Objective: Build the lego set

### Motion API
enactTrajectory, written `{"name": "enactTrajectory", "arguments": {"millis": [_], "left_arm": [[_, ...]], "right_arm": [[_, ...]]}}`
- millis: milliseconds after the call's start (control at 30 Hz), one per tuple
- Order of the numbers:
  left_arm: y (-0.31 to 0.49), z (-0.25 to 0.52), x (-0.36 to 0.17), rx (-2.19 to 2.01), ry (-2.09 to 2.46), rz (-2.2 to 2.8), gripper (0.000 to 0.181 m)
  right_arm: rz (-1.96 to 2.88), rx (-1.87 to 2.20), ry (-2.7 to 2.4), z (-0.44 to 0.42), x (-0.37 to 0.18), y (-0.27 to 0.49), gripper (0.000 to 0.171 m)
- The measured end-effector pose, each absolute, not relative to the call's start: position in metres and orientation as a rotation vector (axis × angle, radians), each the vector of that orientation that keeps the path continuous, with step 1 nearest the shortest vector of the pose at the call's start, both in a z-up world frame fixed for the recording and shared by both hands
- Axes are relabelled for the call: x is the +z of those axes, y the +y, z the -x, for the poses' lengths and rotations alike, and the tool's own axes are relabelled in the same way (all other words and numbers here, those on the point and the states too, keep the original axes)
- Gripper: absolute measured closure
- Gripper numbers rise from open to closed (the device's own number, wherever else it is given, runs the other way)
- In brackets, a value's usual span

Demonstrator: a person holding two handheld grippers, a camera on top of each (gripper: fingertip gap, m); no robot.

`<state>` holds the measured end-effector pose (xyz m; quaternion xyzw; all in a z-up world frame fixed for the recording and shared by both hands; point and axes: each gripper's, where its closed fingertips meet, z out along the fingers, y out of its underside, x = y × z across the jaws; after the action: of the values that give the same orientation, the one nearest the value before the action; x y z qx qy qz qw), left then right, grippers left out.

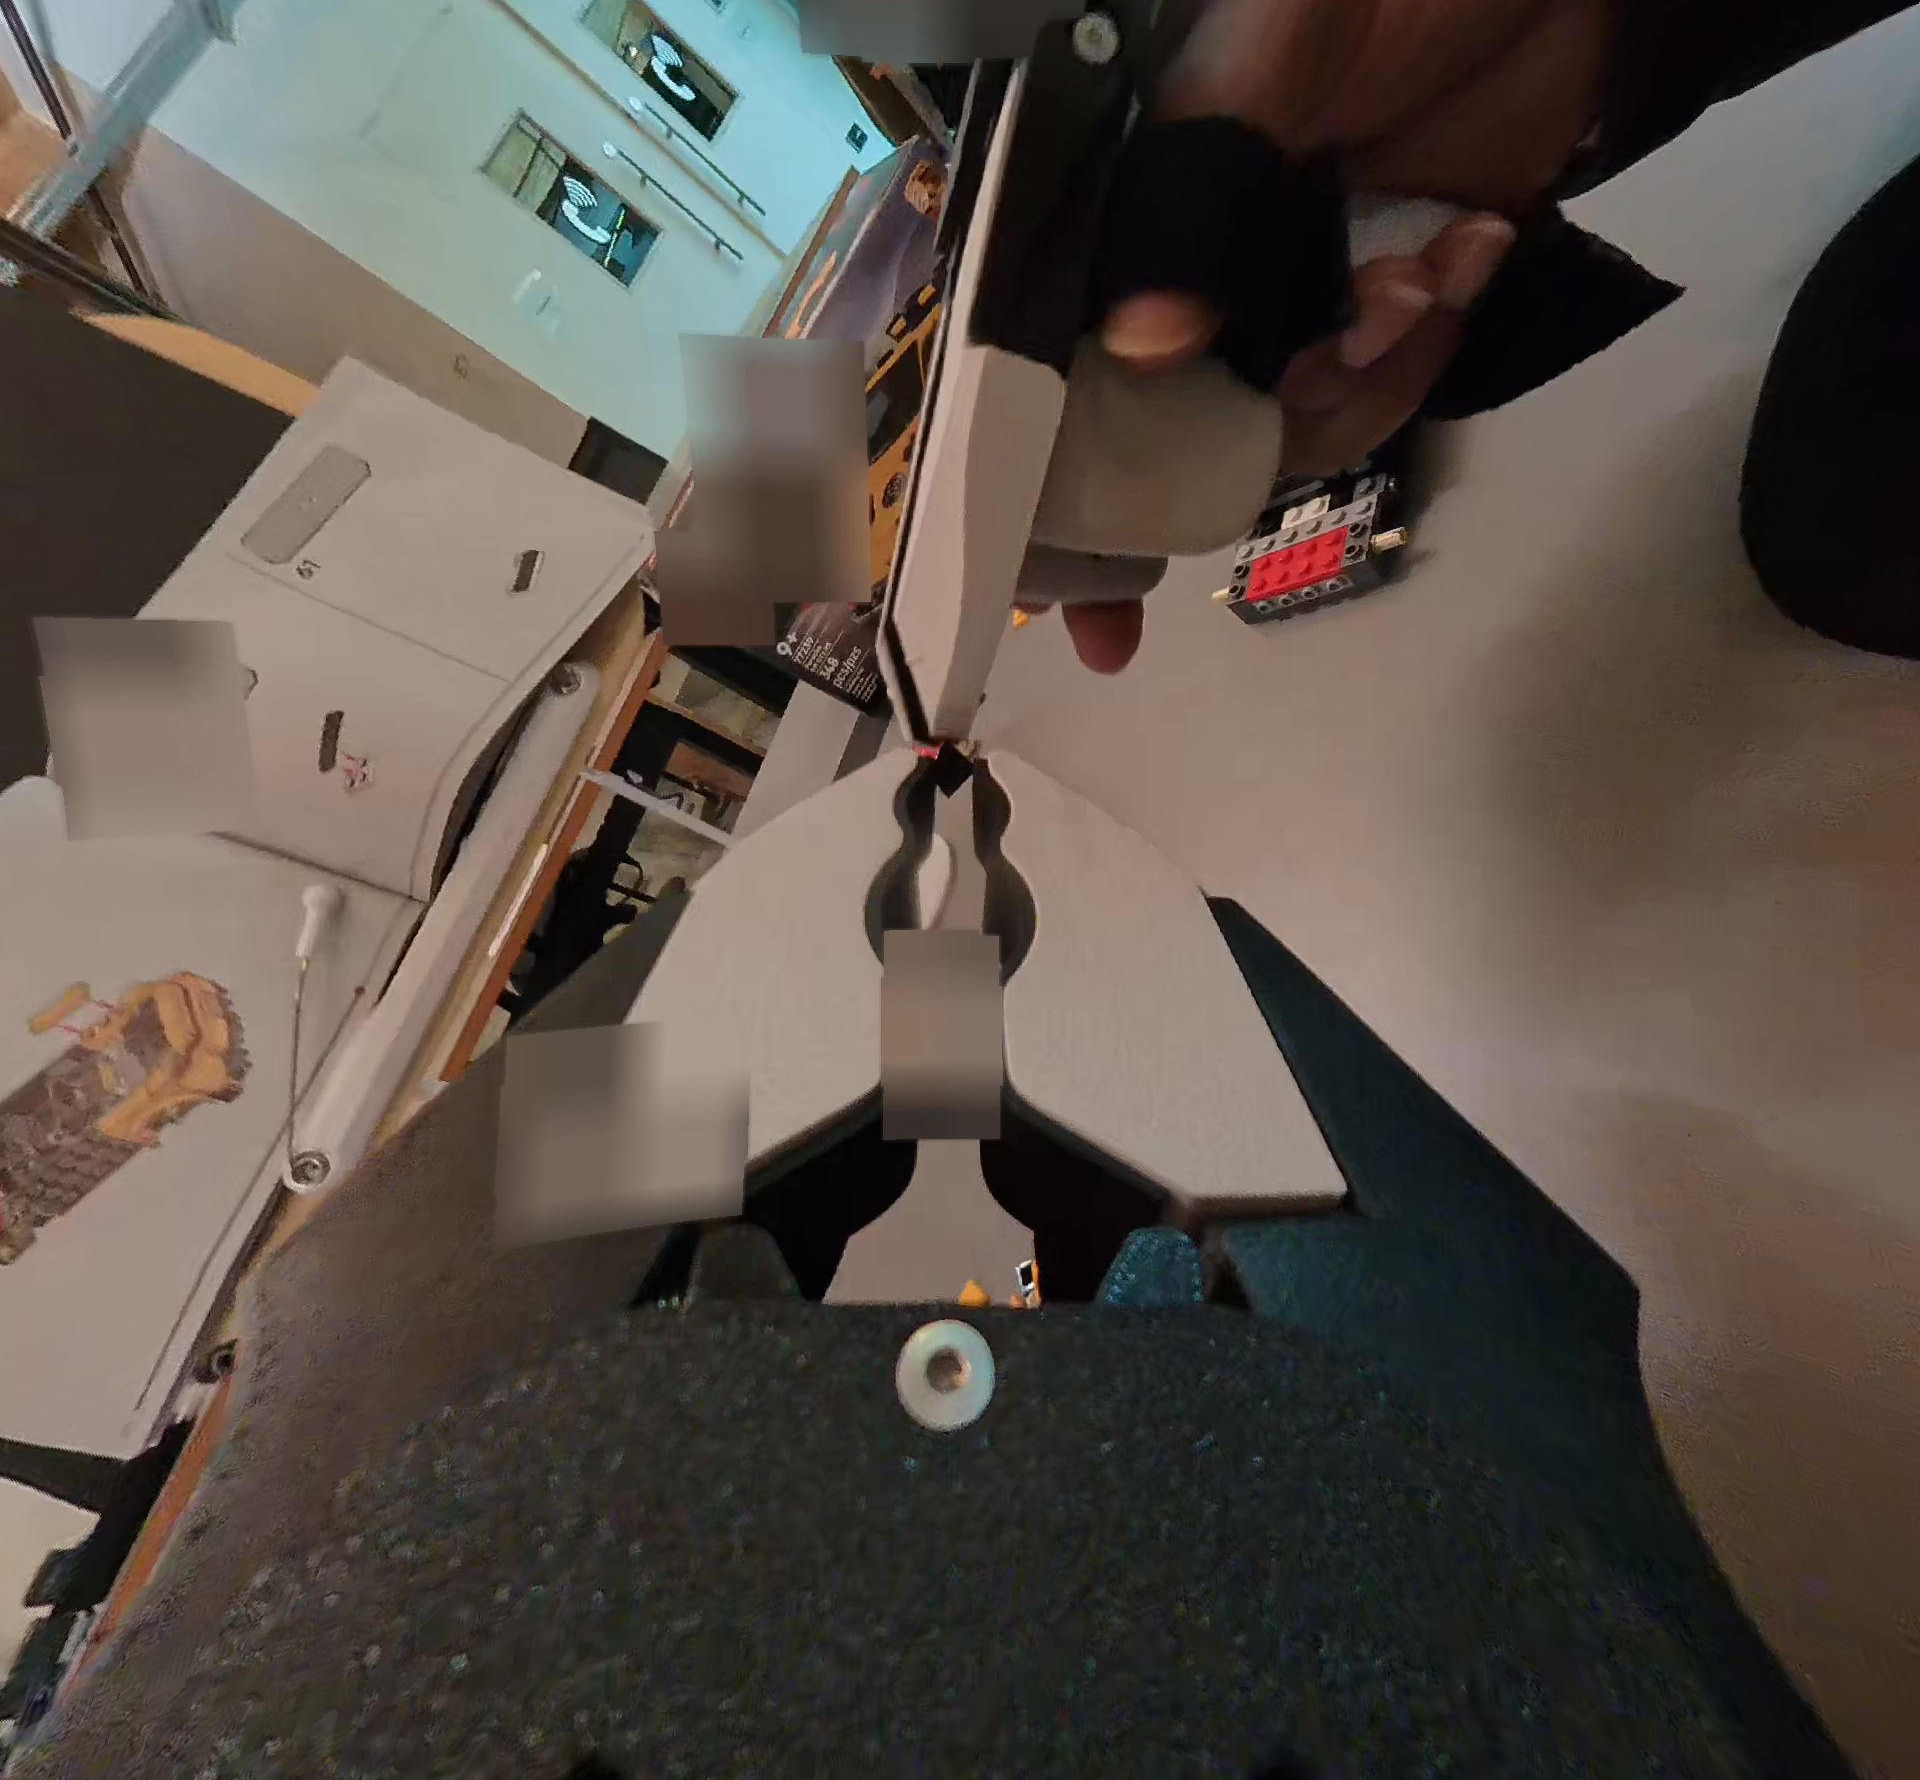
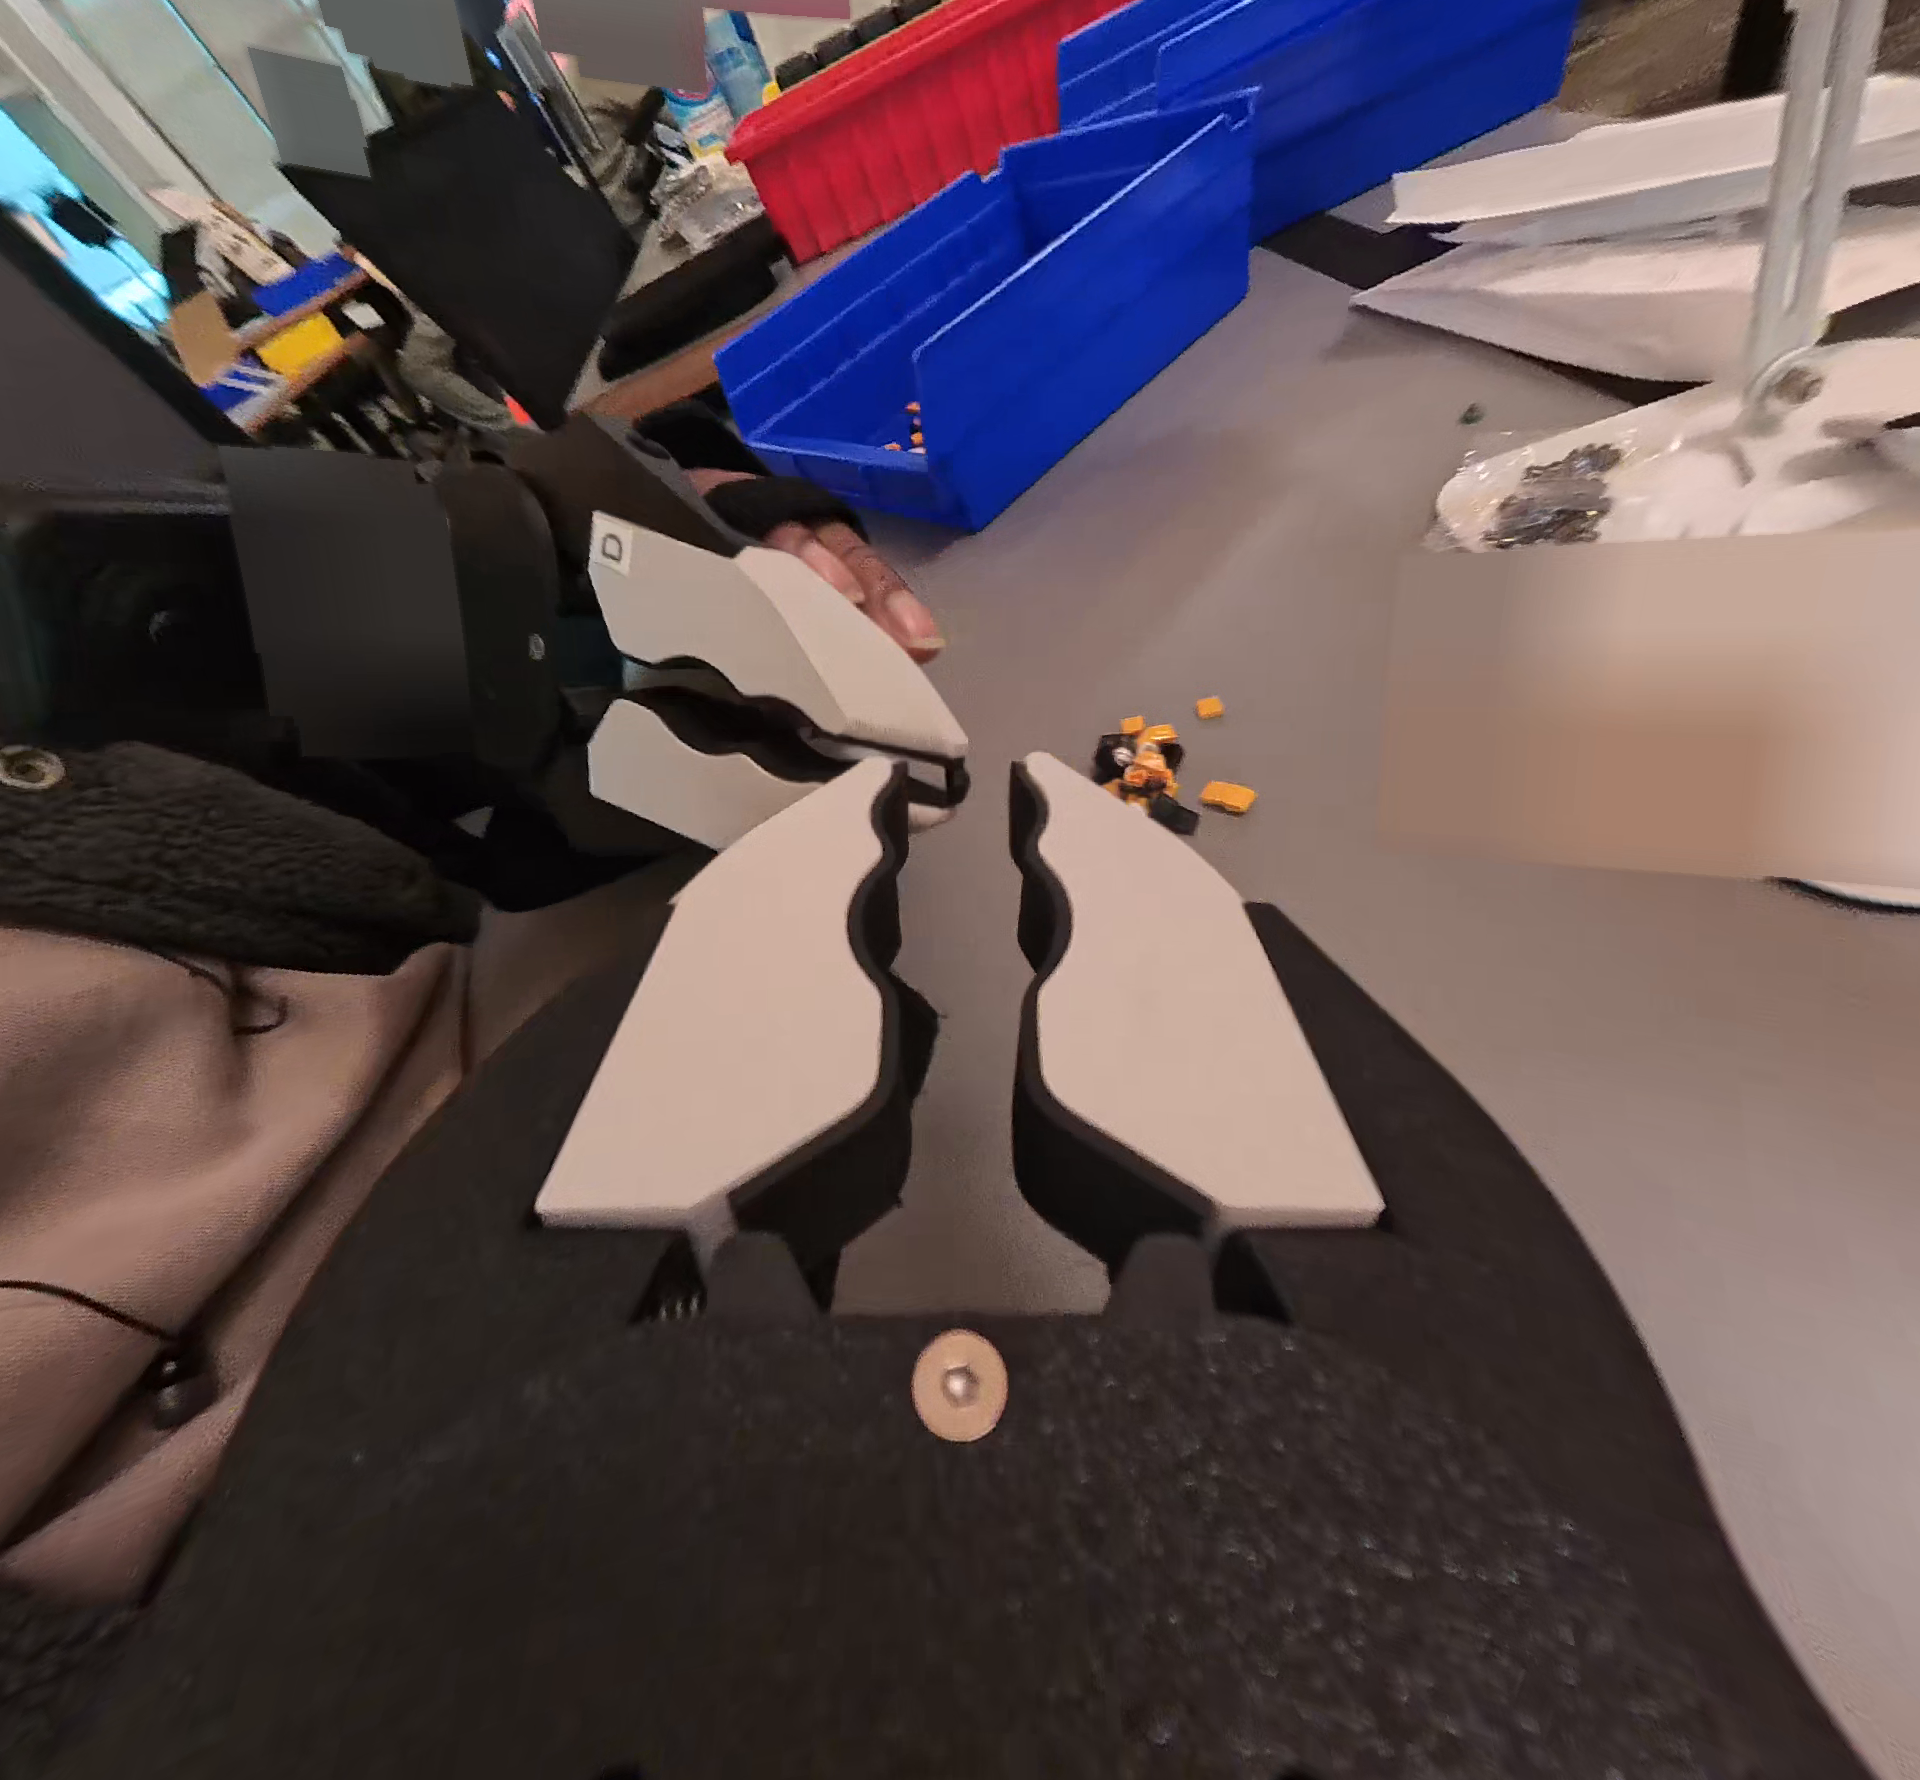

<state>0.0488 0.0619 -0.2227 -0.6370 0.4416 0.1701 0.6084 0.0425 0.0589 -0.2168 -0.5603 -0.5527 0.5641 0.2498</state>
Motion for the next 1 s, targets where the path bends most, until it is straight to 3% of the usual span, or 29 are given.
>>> {"name": "enactTrajectory", "arguments": {"millis": [167, 233, 433, 567, 767, 1000], "left_arm": [[0.061, -0.049, -0.222, 0.405, 1.024, 1.452, 0.171], [0.063, -0.043, -0.223, 0.390, 1.000, 1.487, 0.177], [0.068, -0.016, -0.219, 0.117, 0.774, 1.639, 0.170], [0.068, -0.004, -0.224, -0.039, 0.678, 1.701, 0.167], [0.072, 0.010, -0.249, -0.196, 0.600, 1.794, 0.166], [0.079, 0.023, -0.263, -0.244, 0.540, 1.837, 0.160]], "right_arm": [[1.566, 1.638, -1.499, -0.042, -0.218, 0.057, 0.169], [1.581, 1.602, -1.506, -0.045, -0.220, 0.066, 0.169], [1.828, 1.119, -1.443, -0.077, -0.258, 0.195, 0.169], [2.022, 1.062, -1.402, -0.095, -0.297, 0.258, 0.170], [2.129, 0.861, -1.442, -0.104, -0.335, 0.287, 0.166], [2.018, 0.580, -1.482, -0.108, -0.328, 0.302, 0.155]]}}
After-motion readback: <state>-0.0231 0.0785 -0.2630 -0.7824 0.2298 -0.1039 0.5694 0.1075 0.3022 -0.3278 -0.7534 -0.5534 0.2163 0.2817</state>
